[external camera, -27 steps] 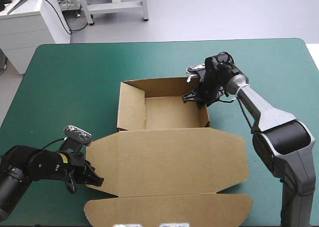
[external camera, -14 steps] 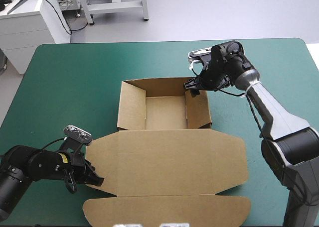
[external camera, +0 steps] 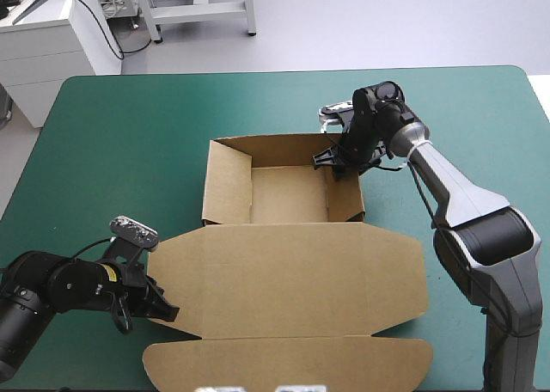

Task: Fold the box

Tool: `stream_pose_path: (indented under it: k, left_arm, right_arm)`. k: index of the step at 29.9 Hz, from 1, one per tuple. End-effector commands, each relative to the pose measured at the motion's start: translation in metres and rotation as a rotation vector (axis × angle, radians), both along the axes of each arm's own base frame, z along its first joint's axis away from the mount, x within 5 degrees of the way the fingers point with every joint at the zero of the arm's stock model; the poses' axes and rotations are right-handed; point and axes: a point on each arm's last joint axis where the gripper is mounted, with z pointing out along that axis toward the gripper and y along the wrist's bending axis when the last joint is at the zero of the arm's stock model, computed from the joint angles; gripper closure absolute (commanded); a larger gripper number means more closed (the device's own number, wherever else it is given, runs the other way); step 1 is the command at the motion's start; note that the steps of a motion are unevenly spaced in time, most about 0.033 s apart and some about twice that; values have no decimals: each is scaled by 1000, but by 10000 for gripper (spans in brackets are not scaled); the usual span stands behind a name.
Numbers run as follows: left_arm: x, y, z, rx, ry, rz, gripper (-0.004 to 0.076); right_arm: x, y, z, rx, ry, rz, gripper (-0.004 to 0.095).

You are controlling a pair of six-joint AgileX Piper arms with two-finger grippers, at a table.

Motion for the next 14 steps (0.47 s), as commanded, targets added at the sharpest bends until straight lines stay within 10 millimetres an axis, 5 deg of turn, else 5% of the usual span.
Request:
stream_pose_path:
  k: [1,3,14]
  left_arm:
    - [2,-2,10,-38,-49,10,710]
    - [2,-1,10,-37,-47,21,710]
    - [1,-1,9,-34,-37,19,710]
  right_arm:
    - [-6,-3,28,29,-55,-2,789]
    - [-6,-2,26,29,-51,7,926]
    - [-3,-17,46,-122,-179,53,927]
